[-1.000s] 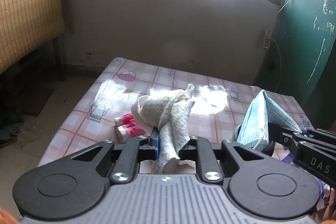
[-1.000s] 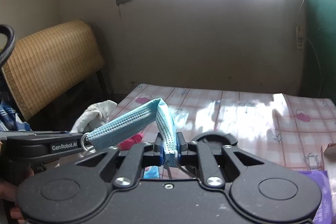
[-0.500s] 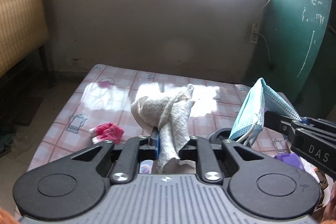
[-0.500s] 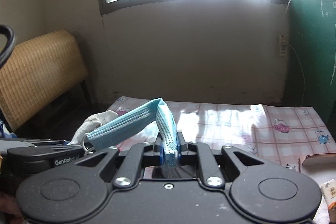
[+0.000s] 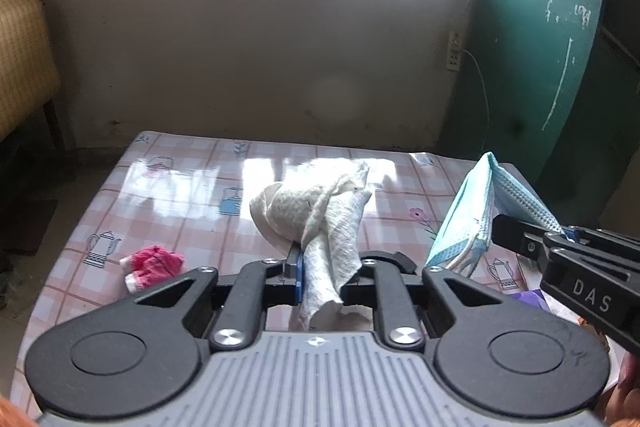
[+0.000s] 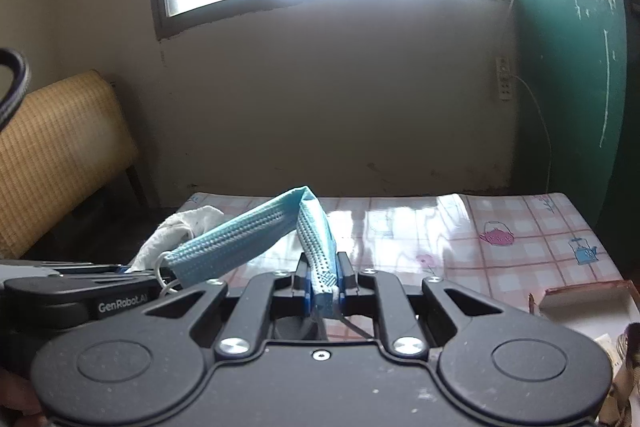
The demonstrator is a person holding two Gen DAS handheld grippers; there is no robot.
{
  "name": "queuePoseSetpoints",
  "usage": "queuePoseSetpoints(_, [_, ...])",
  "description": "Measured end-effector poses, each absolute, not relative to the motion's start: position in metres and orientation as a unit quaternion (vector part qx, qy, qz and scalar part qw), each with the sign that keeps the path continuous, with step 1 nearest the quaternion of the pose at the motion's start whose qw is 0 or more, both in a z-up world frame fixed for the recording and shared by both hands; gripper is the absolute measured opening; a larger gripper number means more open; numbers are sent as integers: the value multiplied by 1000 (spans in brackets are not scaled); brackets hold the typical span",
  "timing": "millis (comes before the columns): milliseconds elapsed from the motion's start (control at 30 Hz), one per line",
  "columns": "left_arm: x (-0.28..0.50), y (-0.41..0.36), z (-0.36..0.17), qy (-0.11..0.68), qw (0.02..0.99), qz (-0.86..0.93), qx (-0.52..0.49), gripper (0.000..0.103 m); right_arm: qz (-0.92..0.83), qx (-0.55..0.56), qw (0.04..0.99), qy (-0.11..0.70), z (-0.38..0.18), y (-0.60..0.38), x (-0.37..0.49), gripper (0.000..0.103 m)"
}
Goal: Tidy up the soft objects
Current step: 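Carry the white cloth and blue mask with both grippers toward the box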
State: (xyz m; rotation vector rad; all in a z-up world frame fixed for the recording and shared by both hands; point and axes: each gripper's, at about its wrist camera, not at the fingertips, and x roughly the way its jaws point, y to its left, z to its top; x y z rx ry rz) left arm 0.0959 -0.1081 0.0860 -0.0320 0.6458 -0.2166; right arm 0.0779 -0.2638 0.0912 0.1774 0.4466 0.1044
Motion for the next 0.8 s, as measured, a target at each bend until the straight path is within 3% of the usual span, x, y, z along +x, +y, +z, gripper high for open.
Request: queuePoseSetpoints(800, [91,-166,82,323,933,-156,8,18,5,105,970,219,86,-318,61,15])
